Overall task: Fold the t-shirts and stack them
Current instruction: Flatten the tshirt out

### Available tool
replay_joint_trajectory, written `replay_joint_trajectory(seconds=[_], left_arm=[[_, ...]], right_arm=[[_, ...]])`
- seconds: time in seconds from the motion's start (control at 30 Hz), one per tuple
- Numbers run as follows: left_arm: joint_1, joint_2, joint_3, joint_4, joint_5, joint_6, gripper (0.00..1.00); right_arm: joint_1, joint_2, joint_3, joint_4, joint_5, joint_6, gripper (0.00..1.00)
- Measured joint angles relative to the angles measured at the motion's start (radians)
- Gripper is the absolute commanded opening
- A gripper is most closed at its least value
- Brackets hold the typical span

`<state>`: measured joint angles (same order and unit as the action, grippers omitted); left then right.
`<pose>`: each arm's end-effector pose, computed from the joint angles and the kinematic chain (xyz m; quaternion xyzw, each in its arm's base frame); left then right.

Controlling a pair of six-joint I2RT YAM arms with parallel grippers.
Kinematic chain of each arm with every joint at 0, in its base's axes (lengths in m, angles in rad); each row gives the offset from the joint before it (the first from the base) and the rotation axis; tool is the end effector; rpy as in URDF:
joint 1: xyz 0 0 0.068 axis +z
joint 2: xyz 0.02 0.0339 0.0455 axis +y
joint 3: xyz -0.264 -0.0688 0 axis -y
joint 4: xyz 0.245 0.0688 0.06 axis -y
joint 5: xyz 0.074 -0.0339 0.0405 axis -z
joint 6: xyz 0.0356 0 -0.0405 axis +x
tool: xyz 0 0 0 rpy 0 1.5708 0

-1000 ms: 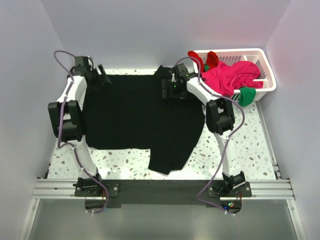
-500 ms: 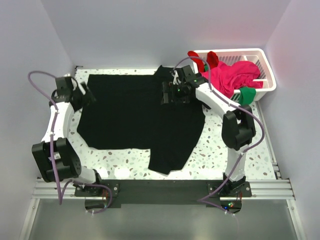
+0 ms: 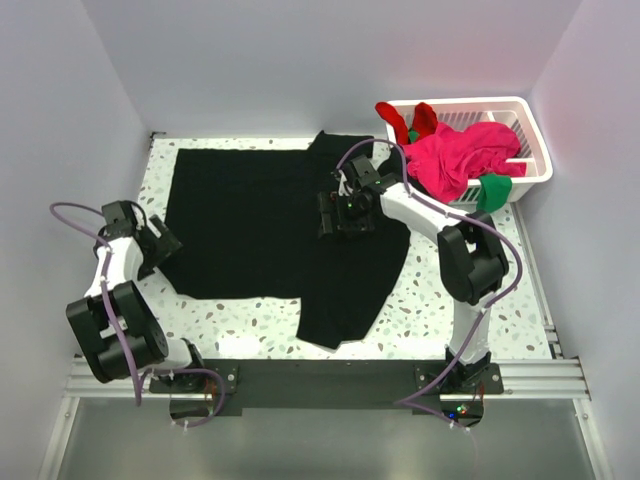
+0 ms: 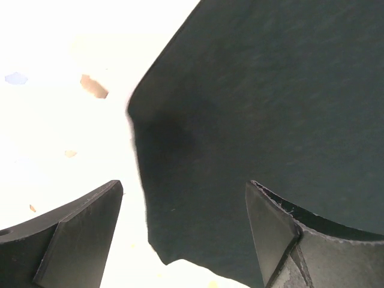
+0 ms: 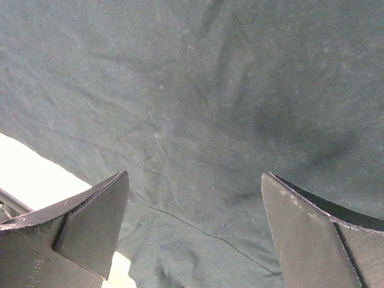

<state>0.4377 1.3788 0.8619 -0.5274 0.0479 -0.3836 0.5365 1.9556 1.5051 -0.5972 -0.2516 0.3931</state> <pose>0.2428 0.1118 0.2090 -0.3796 0.8875 -0.0161 0.2607 0.3564 0.2223 0.2116 -0.1010 0.9536 0.2233 0.1750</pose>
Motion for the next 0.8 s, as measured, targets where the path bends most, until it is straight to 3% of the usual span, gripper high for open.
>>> replay_joint_trajectory(seconds=[0.33,0.57,0.67,0.7,0.8], left_arm=[[0.018,-0.023,-0.177,0.103,0.018,-0.034,0.82],[0.018,0.013,-0.203,0.231,0.069,-0.047,0.64],[0.019,0.044,-0.202,0.279,0.096,-0.052,0.47],[0.019,0.054,-0.200,0.290,0.106,-0.053,0.33],[0.020,0.074,-0.195,0.301,0.114,-0.050,0.10]], right_arm=[[0.000,0.000,0.000,-0.010,0.026,0.004,0.93],[0.000,0.001,0.000,-0.011,0.043,0.011,0.90],[0.000,0.003,0.000,-0.012,0.051,0.013,0.89],[0.000,0.006,0.000,-0.012,0.051,0.014,0.89],[0.000,0.016,0.000,-0.012,0.052,0.016,0.89]])
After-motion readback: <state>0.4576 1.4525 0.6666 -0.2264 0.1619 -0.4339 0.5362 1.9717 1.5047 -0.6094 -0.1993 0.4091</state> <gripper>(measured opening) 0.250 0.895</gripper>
